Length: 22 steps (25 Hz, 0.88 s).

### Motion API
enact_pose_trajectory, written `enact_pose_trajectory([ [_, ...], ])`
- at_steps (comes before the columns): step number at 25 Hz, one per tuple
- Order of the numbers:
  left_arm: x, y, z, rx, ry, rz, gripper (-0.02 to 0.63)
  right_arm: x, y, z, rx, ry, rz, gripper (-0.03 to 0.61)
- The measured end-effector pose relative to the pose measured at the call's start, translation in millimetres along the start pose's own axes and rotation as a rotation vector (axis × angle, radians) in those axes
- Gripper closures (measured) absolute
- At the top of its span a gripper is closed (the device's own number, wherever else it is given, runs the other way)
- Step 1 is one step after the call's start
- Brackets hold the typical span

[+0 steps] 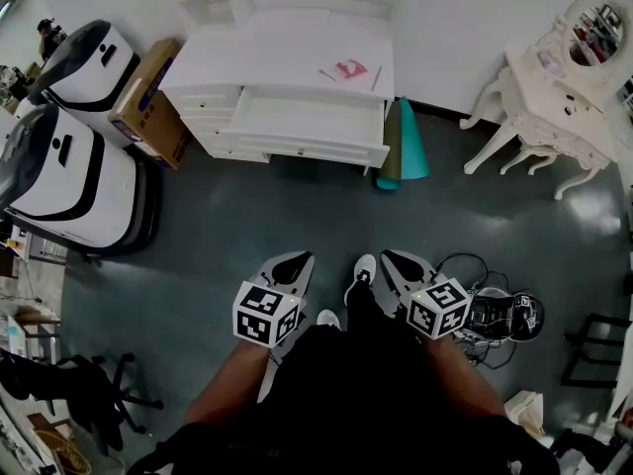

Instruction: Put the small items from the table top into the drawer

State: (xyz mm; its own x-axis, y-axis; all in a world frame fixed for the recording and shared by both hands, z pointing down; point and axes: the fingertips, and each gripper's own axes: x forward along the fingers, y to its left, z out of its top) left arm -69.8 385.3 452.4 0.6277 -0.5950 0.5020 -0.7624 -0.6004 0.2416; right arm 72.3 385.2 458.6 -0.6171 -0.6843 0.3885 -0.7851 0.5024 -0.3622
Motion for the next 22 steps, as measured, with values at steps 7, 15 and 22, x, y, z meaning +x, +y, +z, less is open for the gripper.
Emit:
enact_pose_trajectory([
  [7, 7, 14, 4, -0.011, 0.009, 0.025, 0.603, 25, -12, 12, 0.004, -0.006, 0.028, 0.549],
  [15, 43, 46, 36, -0.006, 0.032, 0.028, 0.603, 61, -46, 59, -0.009, -0.056, 0.037, 0.549],
  [22, 90, 66, 93, 0.023, 0.007, 0.034, 0.603, 85, -102, 102, 0.001, -0.067, 0.019, 0.549],
])
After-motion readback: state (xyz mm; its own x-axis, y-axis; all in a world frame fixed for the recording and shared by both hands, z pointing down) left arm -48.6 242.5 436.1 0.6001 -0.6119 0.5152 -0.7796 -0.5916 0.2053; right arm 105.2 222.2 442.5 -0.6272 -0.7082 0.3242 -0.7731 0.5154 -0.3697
